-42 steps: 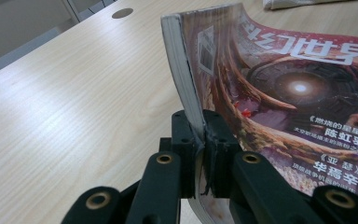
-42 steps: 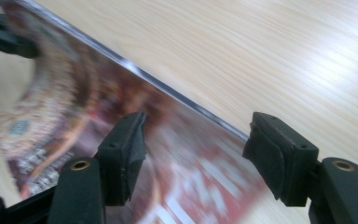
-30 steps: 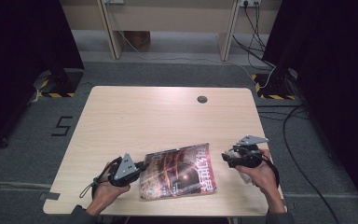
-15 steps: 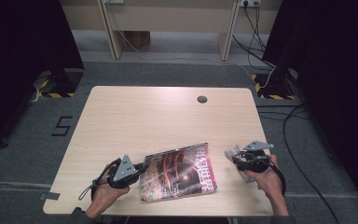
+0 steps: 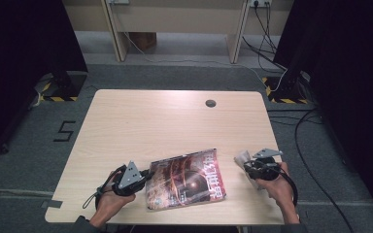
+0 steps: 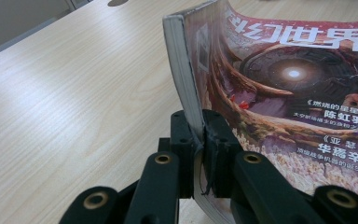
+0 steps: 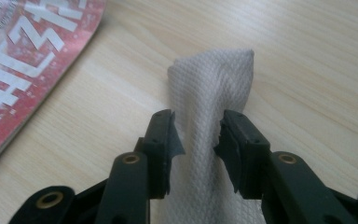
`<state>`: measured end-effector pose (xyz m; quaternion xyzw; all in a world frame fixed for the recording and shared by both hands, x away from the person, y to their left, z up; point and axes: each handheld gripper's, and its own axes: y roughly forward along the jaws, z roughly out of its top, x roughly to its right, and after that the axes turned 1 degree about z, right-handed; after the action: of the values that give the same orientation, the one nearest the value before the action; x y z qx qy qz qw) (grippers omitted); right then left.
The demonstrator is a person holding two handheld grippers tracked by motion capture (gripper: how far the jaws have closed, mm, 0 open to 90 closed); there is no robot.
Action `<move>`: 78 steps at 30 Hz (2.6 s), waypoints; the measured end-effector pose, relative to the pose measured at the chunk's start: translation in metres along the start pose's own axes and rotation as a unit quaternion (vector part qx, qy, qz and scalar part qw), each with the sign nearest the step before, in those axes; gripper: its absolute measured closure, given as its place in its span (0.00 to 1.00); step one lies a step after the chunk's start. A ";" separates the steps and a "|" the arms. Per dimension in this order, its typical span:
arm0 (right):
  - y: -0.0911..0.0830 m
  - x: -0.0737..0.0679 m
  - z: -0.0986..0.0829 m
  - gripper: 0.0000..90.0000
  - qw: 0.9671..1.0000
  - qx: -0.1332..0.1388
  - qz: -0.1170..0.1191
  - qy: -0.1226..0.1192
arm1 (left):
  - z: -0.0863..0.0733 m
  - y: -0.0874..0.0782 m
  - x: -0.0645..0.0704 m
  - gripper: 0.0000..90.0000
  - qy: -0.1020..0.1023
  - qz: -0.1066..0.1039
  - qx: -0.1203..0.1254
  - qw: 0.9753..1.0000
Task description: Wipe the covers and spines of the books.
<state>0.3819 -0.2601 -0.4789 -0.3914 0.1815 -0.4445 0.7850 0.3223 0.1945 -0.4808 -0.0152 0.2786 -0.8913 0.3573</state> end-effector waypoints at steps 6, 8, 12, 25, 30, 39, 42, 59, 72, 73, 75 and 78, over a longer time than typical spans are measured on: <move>0.006 0.004 -0.005 0.75 1.000 -0.017 0.003 0.004 | 0.000 0.001 0.002 0.92 0.003 0.004 0.000 1.000; 0.008 0.005 -0.006 0.80 1.000 -0.016 0.008 0.005 | 0.000 0.001 0.003 0.92 0.005 0.003 0.000 1.000; 0.004 0.004 -0.003 0.84 1.000 0.001 0.006 0.009 | 0.001 0.004 0.006 0.92 0.007 0.001 -0.001 1.000; 0.000 -0.041 0.048 0.85 0.994 0.078 0.059 -0.041 | 0.002 0.006 0.010 0.92 0.011 0.009 -0.005 1.000; 0.009 -0.061 0.071 0.85 0.990 0.088 0.086 -0.068 | 0.000 0.009 0.011 0.92 0.013 0.009 -0.007 1.000; 0.028 -0.093 0.096 0.85 0.985 0.081 0.104 -0.108 | 0.002 0.015 0.018 0.92 0.024 0.006 -0.005 1.000; 0.032 -0.101 0.098 0.85 0.984 0.077 0.105 -0.118 | 0.001 0.016 0.018 0.91 0.025 0.007 -0.005 1.000; 0.022 -0.136 0.106 0.85 0.974 0.083 0.120 -0.172 | 0.005 0.017 0.024 0.91 0.046 0.009 -0.004 0.999; 0.022 -0.148 0.116 0.85 0.971 0.087 0.128 -0.179 | 0.006 0.018 0.027 0.90 0.047 0.006 -0.006 0.999; 0.021 -0.153 0.118 0.85 0.970 0.088 0.135 -0.183 | 0.006 0.018 0.028 0.90 0.047 0.007 -0.005 0.999; 0.015 -0.170 0.122 0.85 0.965 0.096 0.148 -0.195 | 0.006 0.018 0.028 0.90 0.046 0.007 -0.004 0.999; 0.010 -0.183 0.124 0.85 0.959 0.107 0.161 -0.206 | 0.006 0.018 0.028 0.90 0.049 0.008 -0.003 0.999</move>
<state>0.3674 -0.0472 -0.4208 -0.3539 0.0277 -0.2382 0.9040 0.3145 0.1625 -0.4896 0.0290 0.2988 -0.8873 0.3502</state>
